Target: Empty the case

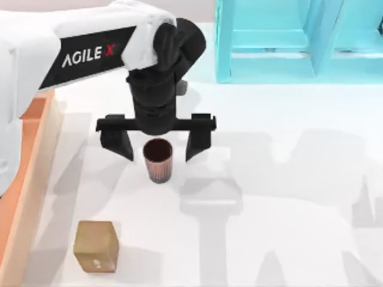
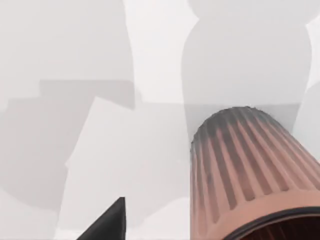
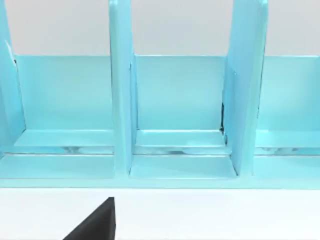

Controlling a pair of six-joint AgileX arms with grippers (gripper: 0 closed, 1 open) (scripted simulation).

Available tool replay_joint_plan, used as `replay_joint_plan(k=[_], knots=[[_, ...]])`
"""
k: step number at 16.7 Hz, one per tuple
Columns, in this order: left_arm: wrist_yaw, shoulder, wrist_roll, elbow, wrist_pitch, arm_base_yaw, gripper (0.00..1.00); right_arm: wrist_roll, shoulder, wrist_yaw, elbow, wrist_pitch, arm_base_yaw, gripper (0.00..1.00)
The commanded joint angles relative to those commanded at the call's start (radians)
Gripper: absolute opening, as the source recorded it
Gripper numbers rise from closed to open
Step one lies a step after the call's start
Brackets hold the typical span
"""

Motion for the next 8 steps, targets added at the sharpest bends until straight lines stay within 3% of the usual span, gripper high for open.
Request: replay_joint_plan(k=[8], knots=[[0.000, -0.001, -0.001, 0.061, -0.064, -0.001, 1.00, 0.000, 0.000, 0.000, 0.000, 0.000, 0.000, 1.00]])
